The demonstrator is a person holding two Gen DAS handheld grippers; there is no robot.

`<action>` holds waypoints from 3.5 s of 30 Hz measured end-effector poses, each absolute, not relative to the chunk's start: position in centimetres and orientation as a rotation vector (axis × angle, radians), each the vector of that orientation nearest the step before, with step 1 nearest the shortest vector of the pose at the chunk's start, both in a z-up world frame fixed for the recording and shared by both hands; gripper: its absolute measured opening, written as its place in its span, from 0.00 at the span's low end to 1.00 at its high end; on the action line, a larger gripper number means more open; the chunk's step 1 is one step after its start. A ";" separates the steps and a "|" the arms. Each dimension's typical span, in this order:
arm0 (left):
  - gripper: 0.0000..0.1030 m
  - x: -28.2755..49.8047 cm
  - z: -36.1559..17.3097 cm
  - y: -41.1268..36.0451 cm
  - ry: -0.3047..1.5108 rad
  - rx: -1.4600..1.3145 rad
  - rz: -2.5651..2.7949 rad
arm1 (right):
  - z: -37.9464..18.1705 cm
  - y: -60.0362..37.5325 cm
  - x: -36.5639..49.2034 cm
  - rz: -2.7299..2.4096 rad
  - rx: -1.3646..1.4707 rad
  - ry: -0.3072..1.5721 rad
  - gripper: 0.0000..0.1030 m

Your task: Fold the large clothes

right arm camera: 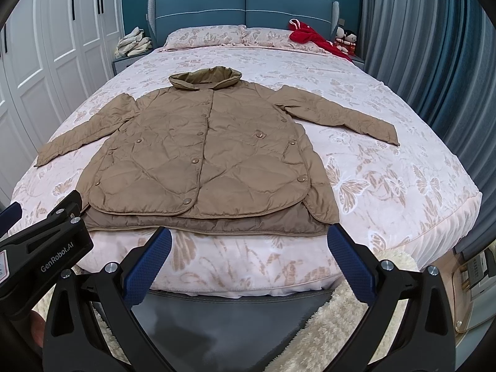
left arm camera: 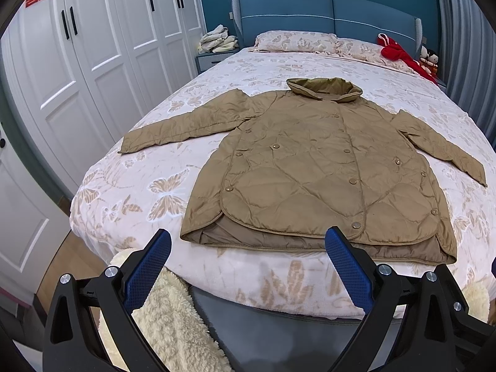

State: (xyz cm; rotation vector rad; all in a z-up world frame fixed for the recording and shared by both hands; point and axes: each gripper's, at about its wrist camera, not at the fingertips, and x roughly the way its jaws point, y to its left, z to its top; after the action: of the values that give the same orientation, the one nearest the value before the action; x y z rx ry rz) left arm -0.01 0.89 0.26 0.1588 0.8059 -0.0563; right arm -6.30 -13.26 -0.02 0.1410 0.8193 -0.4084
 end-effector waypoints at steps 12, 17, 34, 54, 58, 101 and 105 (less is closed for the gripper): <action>0.95 0.0 0.3 0.9 0.805 0.158 -0.057 | 0.0 -13.4 -6.3 -0.407 0.143 0.820 0.95; 0.95 0.0 0.3 1.0 0.804 0.156 -0.054 | 0.1 -13.3 -6.4 -0.407 0.144 0.821 0.95; 0.95 0.0 0.3 1.1 0.805 0.155 -0.056 | 0.0 -13.2 -6.2 -0.408 0.143 0.821 0.95; 0.95 0.5 -0.5 1.1 0.821 0.157 -0.040 | -0.8 -14.2 -5.0 -0.367 0.157 0.837 0.95; 0.95 1.9 -1.1 0.9 0.830 0.166 -0.041 | -1.4 -16.3 -3.9 -0.351 0.200 0.843 0.95; 0.95 25.5 -8.5 -7.2 0.961 0.217 0.053 | -8.9 -63.2 14.7 -0.697 0.803 0.509 0.05; 0.95 26.0 -8.5 -6.5 0.972 0.190 0.057 | -2.9 -54.6 20.6 -0.442 0.630 0.503 0.05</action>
State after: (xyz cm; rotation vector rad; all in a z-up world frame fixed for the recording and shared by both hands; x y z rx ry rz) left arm 26.03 -6.47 -8.53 0.1904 0.9716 0.0570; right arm 20.56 -54.57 -2.94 0.6298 0.5029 -0.4421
